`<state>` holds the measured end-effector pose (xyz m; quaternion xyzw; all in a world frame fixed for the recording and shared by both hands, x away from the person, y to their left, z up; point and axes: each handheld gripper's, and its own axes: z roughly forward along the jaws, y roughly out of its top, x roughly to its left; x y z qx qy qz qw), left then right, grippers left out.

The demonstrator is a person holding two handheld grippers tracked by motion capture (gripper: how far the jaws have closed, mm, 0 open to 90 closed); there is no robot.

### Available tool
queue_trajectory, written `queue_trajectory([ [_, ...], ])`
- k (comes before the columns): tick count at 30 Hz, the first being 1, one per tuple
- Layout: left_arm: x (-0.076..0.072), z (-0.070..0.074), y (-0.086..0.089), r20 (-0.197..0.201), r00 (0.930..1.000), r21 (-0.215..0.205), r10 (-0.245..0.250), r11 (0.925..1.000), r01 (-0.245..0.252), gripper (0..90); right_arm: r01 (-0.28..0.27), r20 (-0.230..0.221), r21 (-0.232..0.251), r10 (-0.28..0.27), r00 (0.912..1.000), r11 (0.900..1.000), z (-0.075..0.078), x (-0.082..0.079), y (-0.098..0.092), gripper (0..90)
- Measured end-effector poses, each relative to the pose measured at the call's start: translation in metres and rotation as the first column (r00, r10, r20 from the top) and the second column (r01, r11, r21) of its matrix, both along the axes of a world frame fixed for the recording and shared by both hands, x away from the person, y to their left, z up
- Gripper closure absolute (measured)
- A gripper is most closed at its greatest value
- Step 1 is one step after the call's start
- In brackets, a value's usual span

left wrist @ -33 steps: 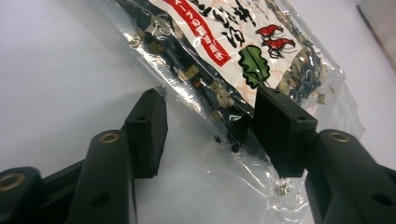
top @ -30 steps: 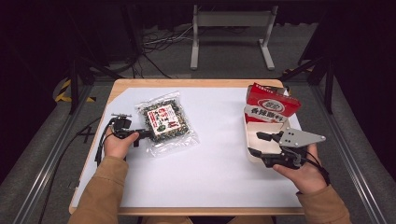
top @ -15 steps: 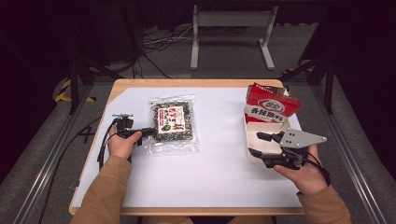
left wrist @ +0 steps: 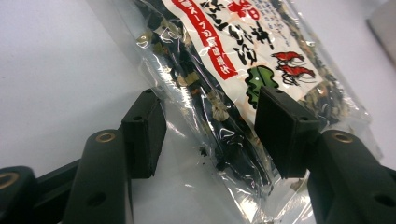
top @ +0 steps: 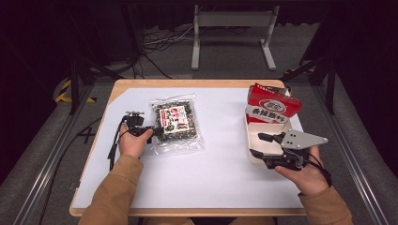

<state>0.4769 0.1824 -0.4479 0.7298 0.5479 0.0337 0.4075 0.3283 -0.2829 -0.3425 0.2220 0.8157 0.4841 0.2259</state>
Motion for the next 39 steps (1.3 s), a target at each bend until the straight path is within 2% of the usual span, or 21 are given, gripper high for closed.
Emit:
queue_trajectory([
  [1, 0.000, 0.000, -0.003, 0.009, 0.9999, 0.003, 0.007, 1.0000, -0.007, 46.0, 0.002, 0.001, 0.001, -0.002, 1.0000, 1.000, 0.000, 0.000, 0.000, 40.4],
  [2, 0.000, -0.001, -0.004, 0.004, 1.0000, -0.018, 0.008, 0.9998, -0.008, 50.5, 0.003, 0.001, 0.000, -0.003, 1.0000, 1.000, 0.000, 0.000, -0.001, 40.4],
  [4, -0.001, -0.004, -0.003, 0.013, 0.9997, -0.043, 0.018, 0.9989, -0.018, 52.6, 0.002, 0.003, 0.000, -0.002, 1.0000, 1.000, 0.000, -0.001, -0.001, 40.4],
  [6, -0.003, -0.004, -0.003, 0.033, 0.9993, -0.042, 0.019, 0.9990, -0.018, 54.3, 0.002, 0.007, 0.000, -0.002, 1.0000, 1.000, 0.001, -0.002, -0.001, 40.5],
  [8, -0.004, -0.003, -0.002, 0.029, 0.9994, -0.063, 0.020, 0.9978, -0.019, 60.3, 0.003, 0.010, 0.002, -0.003, 0.9999, 1.000, 0.001, -0.001, -0.002, 40.7],
  [9, -0.004, -0.004, -0.001, 0.019, 0.9996, -0.081, 0.019, 0.9965, -0.018, 64.8, 0.004, 0.010, 0.002, -0.004, 0.9999, 1.000, 0.001, -0.001, -0.002, 40.7],
  [12, -0.002, -0.008, 0.003, -0.004, 0.9998, -0.152, 0.021, 0.9882, -0.021, 68.1, 0.003, 0.007, 0.000, -0.003, 1.0000, 1.000, 0.001, -0.001, -0.002, 40.8],
  [14, -0.002, -0.008, 0.003, -0.003, 0.9998, -0.153, 0.022, 0.9879, -0.022, 69.7, 0.002, 0.010, -0.002, -0.002, 1.0000, 1.000, 0.001, -0.001, -0.002, 41.0],
  [19, -0.005, -0.006, 0.006, 0.005, 0.9994, -0.201, 0.033, 0.9790, -0.032, 77.2, 0.006, 0.008, 0.000, -0.006, 1.0000, 1.000, 0.000, 0.000, -0.003, 41.5],
  [20, -0.006, -0.005, 0.006, 0.018, 0.9993, -0.205, 0.032, 0.9783, -0.028, 77.9, 0.006, 0.005, 0.000, -0.006, 1.0000, 1.000, 0.000, 0.000, -0.003, 41.5],
  [24, -0.011, 0.007, 0.003, 0.071, 0.9970, -0.195, 0.031, 0.9807, -0.017, 79.5, 0.002, 0.005, -0.003, -0.002, 1.0000, 1.000, -0.001, 0.001, -0.001, 41.6],
  [27, -0.017, 0.018, 0.001, 0.117, 0.9928, -0.192, 0.023, 0.9815, 0.000, 80.1, -0.001, 0.002, -0.005, 0.001, 1.0000, 1.000, -0.001, 0.001, 0.000, 41.7],
  [28, -0.019, 0.022, 0.000, 0.139, 0.9903, -0.190, 0.011, 0.9817, 0.015, 80.2, -0.002, 0.002, -0.004, 0.002, 1.0000, 1.000, -0.001, 0.002, 0.000, 41.8],
  [30, -0.024, 0.032, -0.002, 0.143, 0.9894, -0.194, -0.025, 0.9795, 0.053, 80.4, -0.002, 0.001, -0.003, 0.002, 1.0000, 1.000, -0.002, 0.002, 0.001, 41.9],
  [36, -0.041, 0.054, -0.008, 0.217, 0.9732, -0.149, -0.075, 0.9828, 0.109, 80.7, -0.010, 0.001, 0.003, 0.010, 0.9999, 1.000, -0.001, 0.004, 0.003, 42.4],
  [39, -0.051, 0.064, -0.011, 0.263, 0.9598, -0.128, -0.097, 0.9825, 0.135, 80.8, -0.015, 0.003, 0.006, 0.015, 0.9999, 1.000, 0.000, 0.005, 0.005, 42.5],
])
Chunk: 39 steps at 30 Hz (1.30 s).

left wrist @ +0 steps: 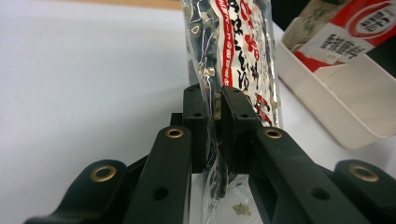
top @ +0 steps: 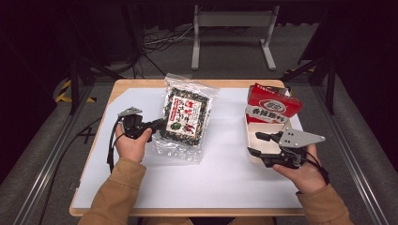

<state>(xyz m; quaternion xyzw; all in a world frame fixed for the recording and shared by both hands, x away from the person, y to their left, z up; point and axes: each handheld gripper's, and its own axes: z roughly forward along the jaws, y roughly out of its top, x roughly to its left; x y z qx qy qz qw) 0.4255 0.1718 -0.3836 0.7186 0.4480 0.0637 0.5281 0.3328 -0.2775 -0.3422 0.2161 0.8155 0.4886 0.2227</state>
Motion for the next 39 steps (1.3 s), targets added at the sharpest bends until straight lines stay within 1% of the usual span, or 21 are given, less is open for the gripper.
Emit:
queue_trajectory([
  [3, -0.013, 0.011, -0.003, 0.046, 0.9983, 0.005, -0.034, 0.9994, 0.034, 80.7, 0.003, -0.003, 0.006, -0.003, 1.0000, 1.000, 0.002, 0.001, 0.002, 42.7],
  [5, -0.018, 0.016, -0.005, 0.053, 0.9963, 0.007, -0.068, 0.9976, 0.068, 80.7, 0.007, -0.017, 0.031, -0.006, 0.9998, 0.999, 0.003, 0.003, 0.003, 43.0],
  [6, -0.021, 0.018, -0.006, 0.069, 0.9935, 0.007, -0.090, 0.9959, 0.090, 80.7, 0.011, -0.025, 0.047, -0.010, 0.9996, 0.999, 0.004, 0.005, 0.003, 43.2],
  [7, -0.026, 0.020, -0.008, 0.083, 0.9896, 0.003, -0.118, 0.9930, 0.118, 80.7, 0.017, -0.037, 0.067, -0.014, 0.9992, 0.998, 0.004, 0.006, 0.004, 43.4],
  [8, -0.028, 0.021, -0.009, 0.091, 0.9872, -0.003, -0.131, 0.9913, 0.132, 80.7, 0.030, -0.061, 0.094, -0.025, 0.9979, 0.995, 0.005, 0.008, 0.005, 43.6],
  [10, -0.035, 0.026, -0.013, 0.120, 0.9786, -0.016, -0.167, 0.9853, 0.170, 80.8, 0.042, -0.093, 0.126, -0.030, 0.9952, 0.991, 0.006, 0.011, 0.006, 44.3],
  [11, -0.038, 0.028, -0.014, 0.126, 0.9762, -0.018, -0.177, 0.9834, 0.180, 80.8, 0.053, -0.108, 0.141, -0.038, 0.9934, 0.989, 0.007, 0.013, 0.007, 44.3],
  [13, -0.042, 0.031, -0.018, 0.144, 0.9673, -0.027, -0.209, 0.9763, 0.215, 80.8, 0.065, -0.124, 0.163, -0.045, 0.9912, 0.985, 0.008, 0.016, 0.009, 43.9],
  [15, -0.046, 0.034, -0.022, 0.156, 0.9555, -0.032, -0.250, 0.9656, 0.258, 80.7, 0.075, -0.138, 0.173, -0.051, 0.9891, 0.982, 0.008, 0.019, 0.010, 43.1],
  [17, -0.048, 0.035, -0.025, 0.160, 0.9504, -0.043, -0.267, 0.9600, 0.277, 80.7, 0.075, -0.151, 0.181, -0.048, 0.9873, 0.981, 0.008, 0.022, 0.011, 42.0],
  [20, -0.050, 0.036, -0.029, 0.168, 0.9446, -0.046, -0.282, 0.9549, 0.293, 80.7, 0.074, -0.173, 0.191, -0.040, 0.9841, 0.979, 0.008, 0.027, 0.012, 40.7],
  [24, -0.051, 0.036, -0.031, 0.169, 0.9424, -0.057, -0.289, 0.9516, 0.302, 80.8, 0.069, -0.180, 0.188, -0.035, 0.9831, 0.980, 0.007, 0.030, 0.015, 39.5],
  [26, -0.052, 0.037, -0.032, 0.169, 0.9397, -0.064, -0.297, 0.9481, 0.312, 80.9, 0.065, -0.186, 0.202, -0.027, 0.9822, 0.977, 0.007, 0.032, 0.017, 39.3],
  [28, -0.054, 0.037, -0.033, 0.176, 0.9372, -0.062, -0.301, 0.9468, 0.316, 81.0, 0.060, -0.194, 0.219, -0.017, 0.9809, 0.974, 0.007, 0.033, 0.018, 39.3],
  [31, -0.054, 0.038, -0.032, 0.192, 0.9344, -0.067, -0.300, 0.9460, 0.317, 81.2, 0.062, -0.200, 0.229, -0.015, 0.9796, 0.971, 0.006, 0.036, 0.021, 39.1],
  [33, -0.056, 0.039, -0.032, 0.195, 0.9368, -0.084, -0.291, 0.9466, 0.311, 81.5, 0.072, -0.223, 0.242, -0.016, 0.9746, 0.968, 0.004, 0.039, 0.021, 39.2],
  [34, -0.056, 0.039, -0.031, 0.203, 0.9344, -0.079, -0.293, 0.9462, 0.314, 81.7, 0.088, -0.241, 0.250, -0.026, 0.9703, 0.964, 0.002, 0.041, 0.021, 39.2],
  [35, -0.057, 0.039, -0.031, 0.202, 0.9348, -0.084, -0.292, 0.9459, 0.313, 81.8, 0.098, -0.250, 0.254, -0.033, 0.9678, 0.962, 0.000, 0.042, 0.020, 39.0],
  [37, -0.058, 0.041, -0.031, 0.212, 0.9287, -0.110, -0.304, 0.9368, 0.332, 82.7, 0.113, -0.258, 0.267, -0.042, 0.9652, 0.957, -0.003, 0.044, 0.019, 38.2],
  [38, -0.059, 0.041, -0.031, 0.211, 0.9274, -0.117, -0.309, 0.9340, 0.338, 83.5, 0.115, -0.266, 0.275, -0.040, 0.9633, 0.955, -0.005, 0.045, 0.019, 38.0],
  [39, -0.059, 0.042, -0.032, 0.220, 0.9229, -0.122, -0.316, 0.9297, 0.348, 84.5, 0.117, -0.269, 0.279, -0.039, 0.9622, 0.953, -0.005, 0.046, 0.019, 36.5],
])
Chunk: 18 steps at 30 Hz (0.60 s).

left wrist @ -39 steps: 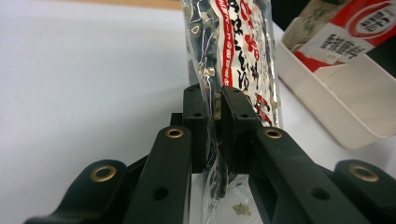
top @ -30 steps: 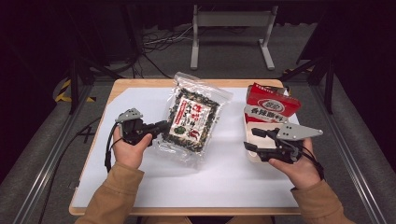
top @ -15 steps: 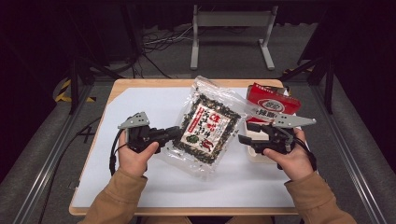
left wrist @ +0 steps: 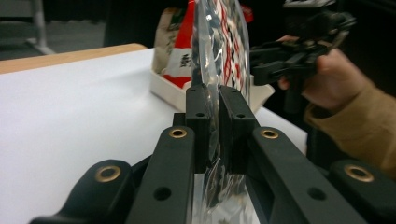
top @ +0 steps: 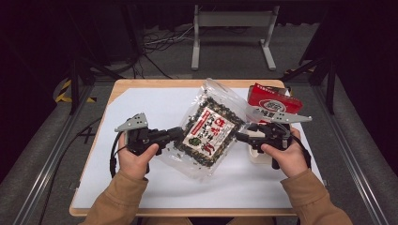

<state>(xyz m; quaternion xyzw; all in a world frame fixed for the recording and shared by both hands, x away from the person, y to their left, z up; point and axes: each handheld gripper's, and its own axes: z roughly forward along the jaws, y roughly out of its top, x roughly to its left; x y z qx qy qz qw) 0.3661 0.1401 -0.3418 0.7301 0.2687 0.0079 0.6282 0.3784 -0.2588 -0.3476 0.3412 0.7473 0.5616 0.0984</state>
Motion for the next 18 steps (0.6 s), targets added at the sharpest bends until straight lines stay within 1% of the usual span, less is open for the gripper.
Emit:
queue_trajectory([
  [1, 0.000, 0.000, 0.000, -0.001, 1.0000, -0.008, -0.009, 0.9999, 0.009, 84.9, 0.004, -0.014, 0.005, -0.003, 0.9999, 1.000, -0.001, 0.001, 0.000, 35.4],
  [2, -0.001, 0.000, -0.001, -0.002, 0.9999, -0.015, -0.014, 0.9998, 0.014, 85.2, 0.005, -0.016, 0.005, -0.005, 0.9999, 1.000, -0.002, 0.002, 0.000, 36.4],
  [3, 0.000, 0.000, -0.001, 0.000, 0.9998, -0.010, -0.021, 0.9997, 0.021, 85.4, 0.001, -0.017, 0.013, -0.001, 0.9999, 1.000, -0.003, 0.002, 0.000, 40.1],
  [4, 0.000, -0.001, -0.002, -0.005, 0.9998, -0.014, -0.022, 0.9997, 0.022, 85.7, -0.019, -0.018, 0.032, 0.020, 0.9996, 0.999, -0.003, 0.003, -0.001, 48.2],
  [5, 0.000, -0.001, -0.002, -0.008, 0.9997, -0.013, -0.025, 0.9996, 0.025, 85.8, -0.037, -0.023, 0.065, 0.039, 0.9990, 0.997, -0.004, 0.004, 0.000, 46.6],
  [6, 0.001, -0.003, -0.003, -0.012, 0.9994, -0.008, -0.031, 0.9995, 0.031, 85.9, -0.041, -0.021, 0.078, 0.042, 0.9989, 0.996, -0.004, 0.005, 0.001, 45.7],
  [8, 0.002, -0.004, -0.002, -0.022, 0.9992, 0.001, -0.033, 0.9994, 0.033, 85.9, -0.038, 0.004, 0.075, 0.038, 0.9993, 0.996, -0.002, 0.006, 0.004, 45.3],
  [9, 0.003, -0.005, -0.002, -0.027, 0.9990, 0.005, -0.035, 0.9994, 0.035, 86.0, -0.043, 0.019, 0.099, 0.041, 0.9990, 0.994, -0.001, 0.006, 0.004, 46.8],
  [10, 0.003, -0.006, -0.002, -0.033, 0.9989, 0.004, -0.033, 0.9994, 0.033, 86.1, -0.053, 0.024, 0.129, 0.051, 0.9984, 0.990, 0.001, 0.005, 0.003, 48.8],
  [11, 0.005, -0.008, -0.003, -0.032, 0.9986, 0.015, -0.043, 0.9990, 0.043, 86.3, -0.063, 0.028, 0.150, 0.059, 0.9978, 0.987, 0.002, 0.005, 0.002, 50.2],
  [12, 0.005, -0.008, -0.003, -0.032, 0.9986, 0.015, -0.043, 0.9990, 0.043, 86.4, -0.082, 0.040, 0.166, 0.076, 0.9963, 0.983, 0.004, 0.004, 0.002, 51.5],
  [13, 0.006, -0.010, -0.006, -0.034, 0.9974, 0.019, -0.063, 0.9978, 0.063, 86.5, -0.110, 0.044, 0.168, 0.104, 0.9936, 0.980, 0.005, 0.004, 0.003, 56.0],
  [14, 0.005, -0.010, -0.009, -0.041, 0.9969, 0.023, -0.067, 0.9974, 0.068, 86.5, -0.152, 0.045, 0.180, 0.147, 0.9882, 0.972, 0.006, 0.003, 0.006, 57.7],
  [15, 0.004, -0.011, -0.013, -0.043, 0.9965, 0.038, -0.072, 0.9966, 0.074, 86.5, -0.177, 0.040, 0.183, 0.173, 0.9841, 0.967, 0.006, 0.001, 0.009, 59.0],
  [16, 0.004, -0.012, -0.015, -0.033, 0.9976, 0.071, -0.060, 0.9955, 0.063, 86.6, -0.205, 0.046, 0.177, 0.200, 0.9787, 0.963, 0.007, -0.001, 0.013, 61.8],
  [17, 0.004, -0.012, -0.016, -0.035, 0.9975, 0.075, -0.061, 0.9952, 0.063, 86.5, -0.203, 0.070, 0.161, 0.194, 0.9785, 0.966, 0.008, -0.003, 0.016, 62.2],
  [18, 0.004, -0.014, -0.015, -0.040, 0.9973, 0.069, -0.062, 0.9955, 0.065, 86.5, -0.204, 0.081, 0.144, 0.194, 0.9777, 0.968, 0.010, -0.004, 0.016, 62.9],
])
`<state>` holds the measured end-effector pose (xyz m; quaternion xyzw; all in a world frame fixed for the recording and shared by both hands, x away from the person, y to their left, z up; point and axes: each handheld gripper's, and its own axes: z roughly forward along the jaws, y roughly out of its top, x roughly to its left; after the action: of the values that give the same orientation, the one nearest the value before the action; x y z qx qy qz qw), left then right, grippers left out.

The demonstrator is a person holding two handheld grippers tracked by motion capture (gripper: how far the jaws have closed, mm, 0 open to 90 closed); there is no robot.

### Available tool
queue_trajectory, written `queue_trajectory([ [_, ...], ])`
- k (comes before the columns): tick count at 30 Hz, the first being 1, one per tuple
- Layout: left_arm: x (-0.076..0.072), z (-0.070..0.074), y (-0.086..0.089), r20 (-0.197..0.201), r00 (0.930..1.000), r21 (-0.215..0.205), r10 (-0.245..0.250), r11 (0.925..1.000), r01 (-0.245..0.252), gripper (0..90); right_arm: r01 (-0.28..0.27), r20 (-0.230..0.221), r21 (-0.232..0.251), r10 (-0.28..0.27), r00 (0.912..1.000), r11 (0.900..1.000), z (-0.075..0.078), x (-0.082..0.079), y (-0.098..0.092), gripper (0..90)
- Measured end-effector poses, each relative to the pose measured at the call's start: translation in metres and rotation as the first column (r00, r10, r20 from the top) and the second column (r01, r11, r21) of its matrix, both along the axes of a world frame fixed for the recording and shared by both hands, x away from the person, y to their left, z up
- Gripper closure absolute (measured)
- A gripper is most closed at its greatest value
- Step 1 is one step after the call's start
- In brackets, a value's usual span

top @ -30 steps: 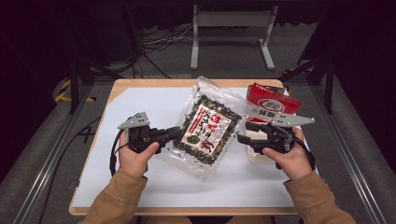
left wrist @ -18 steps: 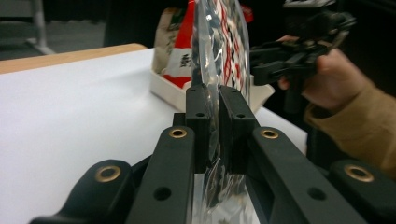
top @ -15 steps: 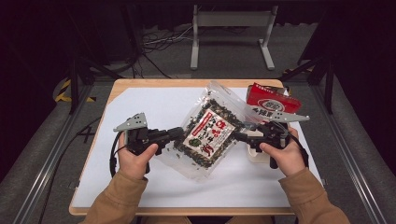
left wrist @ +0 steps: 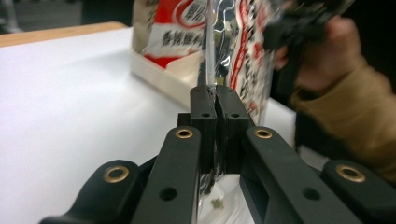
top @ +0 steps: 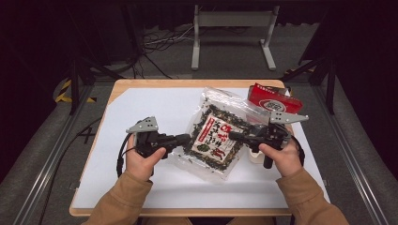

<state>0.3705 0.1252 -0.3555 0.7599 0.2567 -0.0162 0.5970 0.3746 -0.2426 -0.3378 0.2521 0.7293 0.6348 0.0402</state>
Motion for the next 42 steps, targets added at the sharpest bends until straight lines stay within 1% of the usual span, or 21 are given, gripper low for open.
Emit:
queue_trajectory([
  [1, 0.001, -0.001, 0.000, -0.007, 1.0000, -0.010, -0.001, 1.0000, 0.001, 86.5, -0.006, 0.006, -0.004, 0.006, 1.0000, 1.000, 0.001, 0.000, 0.000, 63.5],
  [6, 0.000, 0.000, 0.000, 0.001, 0.9999, 0.000, 0.012, 0.9999, -0.012, 86.4, -0.017, 0.015, -0.011, 0.018, 0.9997, 1.000, 0.005, -0.001, 0.001, 66.9],
  [7, 0.000, 0.000, 0.000, 0.010, 0.9999, 0.009, 0.013, 0.9999, -0.013, 86.4, -0.021, 0.019, -0.013, 0.021, 0.9996, 1.000, 0.006, -0.002, 0.001, 68.1],
  [9, 0.000, -0.001, 0.000, 0.010, 0.9997, 0.016, 0.022, 0.9996, -0.022, 86.2, -0.037, 0.023, -0.013, 0.037, 0.9991, 0.999, 0.008, -0.003, 0.002, 72.9],
  [10, 0.001, -0.002, 0.000, 0.008, 0.9998, 0.010, 0.018, 0.9998, -0.018, 86.1, -0.056, 0.016, -0.002, 0.056, 0.9983, 0.998, 0.009, -0.004, 0.002, 74.4],
  [12, 0.002, -0.002, 0.000, 0.009, 0.9999, 0.013, 0.013, 0.9998, -0.013, 86.0, -0.060, 0.025, -0.013, 0.060, 0.9979, 0.998, 0.012, -0.006, 0.003, 75.1],
  [16, 0.003, -0.002, 0.001, 0.013, 0.9999, -0.025, -0.006, 0.9997, 0.007, 85.5, -0.067, 0.029, -0.017, 0.068, 0.9973, 0.998, 0.019, -0.009, 0.004, 75.8],
  [20, 0.004, -0.001, 0.003, 0.005, 0.9996, -0.035, -0.028, 0.9990, 0.028, 82.6, -0.078, 0.038, -0.028, 0.079, 0.9962, 0.997, 0.025, -0.011, 0.003, 75.8],
  [23, 0.004, 0.000, 0.004, 0.019, 0.9996, -0.002, -0.023, 0.9997, 0.023, 79.1, -0.079, 0.045, -0.045, 0.081, 0.9957, 0.996, 0.030, -0.013, 0.003, 75.9],
  [24, 0.005, 0.000, 0.005, 0.037, 0.9991, 0.015, -0.018, 0.9997, 0.017, 77.3, -0.078, 0.047, -0.049, 0.081, 0.9956, 0.996, 0.031, -0.013, 0.002, 75.9],
  [25, 0.004, 0.000, 0.006, 0.036, 0.9993, 0.013, -0.013, 0.9998, 0.013, 74.1, -0.075, 0.050, -0.050, 0.077, 0.9958, 0.996, 0.033, -0.013, 0.000, 75.8],
  [27, 0.004, 0.001, 0.007, 0.051, 0.9987, 0.021, -0.007, 0.9998, 0.006, 69.0, -0.066, 0.059, -0.058, 0.069, 0.9959, 0.996, 0.037, -0.014, -0.003, 75.8],
  [28, 0.004, 0.002, 0.008, 0.062, 0.9981, 0.038, 0.001, 0.9993, -0.003, 67.0, -0.059, 0.066, -0.065, 0.063, 0.9958, 0.996, 0.039, -0.014, -0.005, 75.8],
  [33, 0.005, 0.002, 0.014, 0.102, 0.9946, 0.082, 0.023, 0.9961, -0.031, 60.1, -0.032, 0.091, -0.104, 0.041, 0.9950, 0.994, 0.051, -0.016, -0.014, 75.8],
  [35, 0.006, 0.002, 0.016, 0.133, 0.9904, 0.114, 0.037, 0.9921, -0.052, 55.5, -0.023, 0.098, -0.118, 0.034, 0.9946, 0.993, 0.056, -0.017, -0.017, 75.8],
  [36, 0.007, 0.001, 0.017, 0.152, 0.9871, 0.137, 0.049, 0.9880, -0.071, 53.2, -0.019, 0.101, -0.124, 0.032, 0.9944, 0.992, 0.059, -0.018, -0.019, 75.8],
  [37, 0.008, 0.001, 0.019, 0.172, 0.9831, 0.167, 0.063, 0.9817, -0.092, 50.9, -0.016, 0.106, -0.128, 0.030, 0.9939, 0.992, 0.062, -0.018, -0.021, 75.7],
  [38, 0.009, 0.000, 0.021, 0.172, 0.9828, 0.174, 0.069, 0.9798, -0.099, 49.8, -0.012, 0.112, -0.134, 0.028, 0.9933, 0.991, 0.066, -0.019, -0.023, 75.8],
  [39, 0.010, -0.001, 0.022, 0.160, 0.9848, 0.169, 0.068, 0.9810, -0.095, 49.0, -0.009, 0.117, -0.139, 0.025, 0.9928, 0.990, 0.069, -0.020, -0.025, 75.7],
  [41, 0.012, -0.003, 0.025, 0.152, 0.9852, 0.171, 0.080, 0.9796, -0.106, 46.7, -0.003, 0.125, -0.152, 0.022, 0.9919, 0.988, 0.075, -0.021, -0.028, 75.7],
  [42, 0.014, -0.004, 0.027, 0.157, 0.9838, 0.185, 0.086, 0.9761, -0.115, 45.9, 0.001, 0.128, -0.158, 0.019, 0.9916, 0.987, 0.078, -0.021, -0.029, 75.8],
])
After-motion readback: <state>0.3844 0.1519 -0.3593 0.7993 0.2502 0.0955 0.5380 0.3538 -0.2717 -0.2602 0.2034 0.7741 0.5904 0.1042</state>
